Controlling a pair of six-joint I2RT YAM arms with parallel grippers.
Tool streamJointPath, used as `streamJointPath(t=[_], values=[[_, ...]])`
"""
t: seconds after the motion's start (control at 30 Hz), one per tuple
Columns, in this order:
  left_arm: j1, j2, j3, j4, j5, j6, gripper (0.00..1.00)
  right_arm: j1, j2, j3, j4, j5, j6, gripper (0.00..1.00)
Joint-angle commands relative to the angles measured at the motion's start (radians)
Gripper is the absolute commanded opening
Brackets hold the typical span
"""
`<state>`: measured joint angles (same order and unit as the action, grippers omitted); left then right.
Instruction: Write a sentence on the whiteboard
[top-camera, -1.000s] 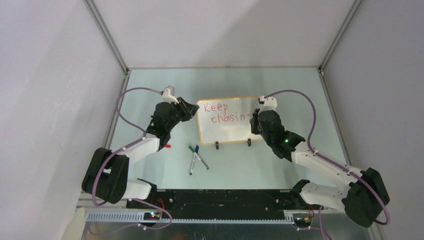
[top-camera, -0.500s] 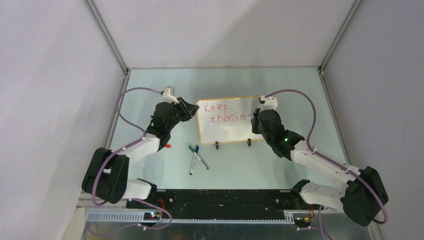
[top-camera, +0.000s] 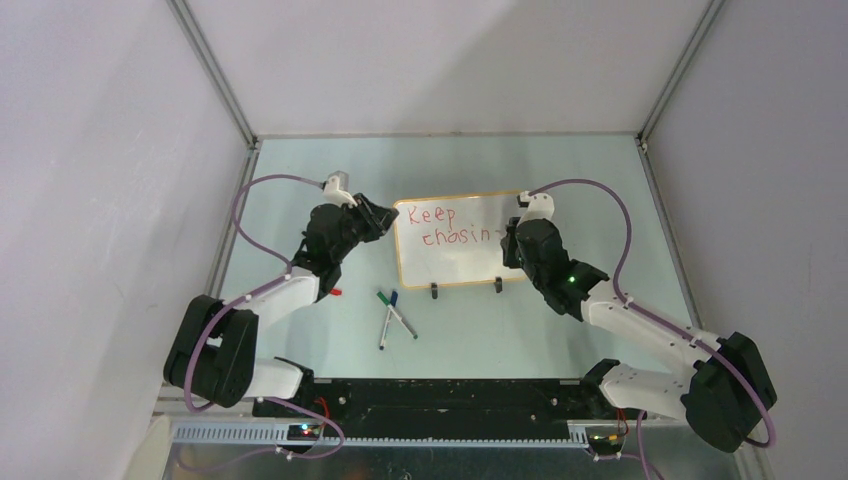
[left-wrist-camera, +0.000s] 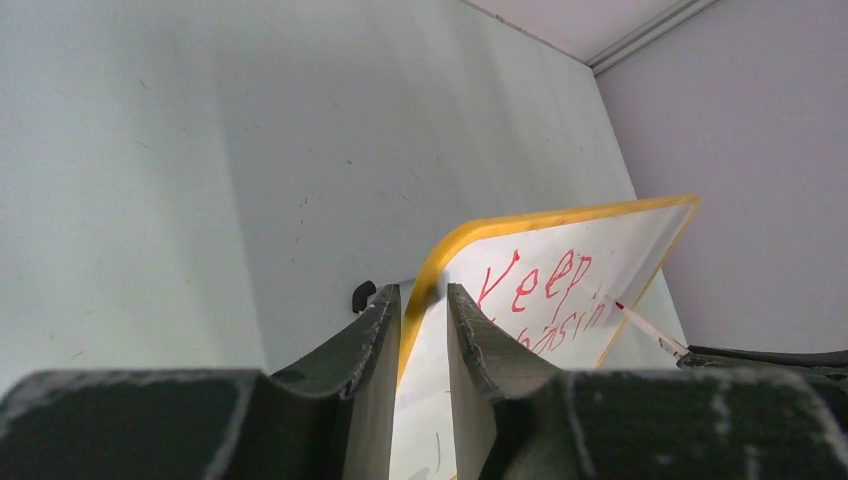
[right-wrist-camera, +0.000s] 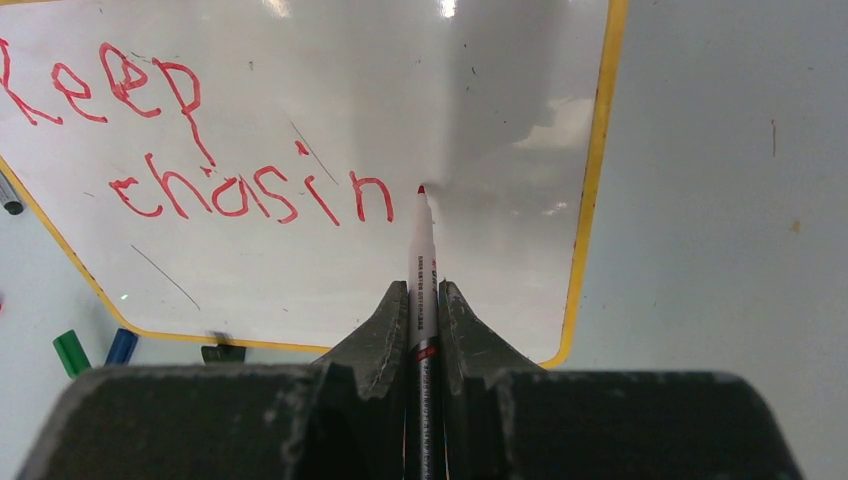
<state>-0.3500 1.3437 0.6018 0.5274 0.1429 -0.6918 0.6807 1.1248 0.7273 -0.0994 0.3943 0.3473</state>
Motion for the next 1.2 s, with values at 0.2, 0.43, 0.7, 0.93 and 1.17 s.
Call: streamJointPath(t=[0.2,0.43,0.7,0.93,1.17], values=[[0.007,-0.009,0.006,0.048,0.007,-0.008,0.29,-0.005,0.029,0.033,0.02,0.003,0.007,0.0],[0.007,-0.011,0.004,0.047,0.006,-0.008,0.29,-0.004,0.044,0.044,0.011,-0.023,0.0,0.0],[0.008,-0.009,0.005,0.045,0.007,-0.008,0.28,-0.004,0.042,0.044,0.005,-0.037,-0.004,0.0],[0.007,-0.009,0.007,0.044,0.007,-0.008,0.29,-0.004,0.035,0.044,-0.026,-0.023,-0.002,0.0],[0.007,-0.009,0.007,0.042,0.007,-0.006,0.29,-0.004,0.025,0.044,-0.044,0.004,-0.001,0.0]])
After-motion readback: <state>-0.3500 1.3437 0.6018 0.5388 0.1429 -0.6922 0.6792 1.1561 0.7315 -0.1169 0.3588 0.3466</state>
